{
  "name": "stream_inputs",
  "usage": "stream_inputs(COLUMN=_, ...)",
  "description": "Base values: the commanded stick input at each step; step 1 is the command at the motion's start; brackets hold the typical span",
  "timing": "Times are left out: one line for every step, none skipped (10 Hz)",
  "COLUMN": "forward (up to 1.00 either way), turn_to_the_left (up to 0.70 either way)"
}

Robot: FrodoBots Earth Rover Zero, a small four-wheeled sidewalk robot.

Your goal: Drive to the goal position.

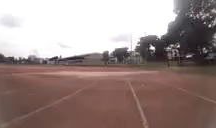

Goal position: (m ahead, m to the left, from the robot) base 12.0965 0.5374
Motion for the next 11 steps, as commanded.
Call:
stream_inputs(forward=0.70, turn_to_the_left=0.00)
stream_inputs(forward=0.70, turn_to_the_left=0.00)
stream_inputs(forward=0.70, turn_to_the_left=0.00)
stream_inputs(forward=0.70, turn_to_the_left=0.00)
stream_inputs(forward=0.70, turn_to_the_left=0.00)
stream_inputs(forward=0.70, turn_to_the_left=0.00)
stream_inputs(forward=0.70, turn_to_the_left=0.00)
stream_inputs(forward=0.70, turn_to_the_left=0.00)
stream_inputs(forward=0.70, turn_to_the_left=0.00)
stream_inputs(forward=0.70, turn_to_the_left=0.00)
stream_inputs(forward=0.70, turn_to_the_left=0.00)
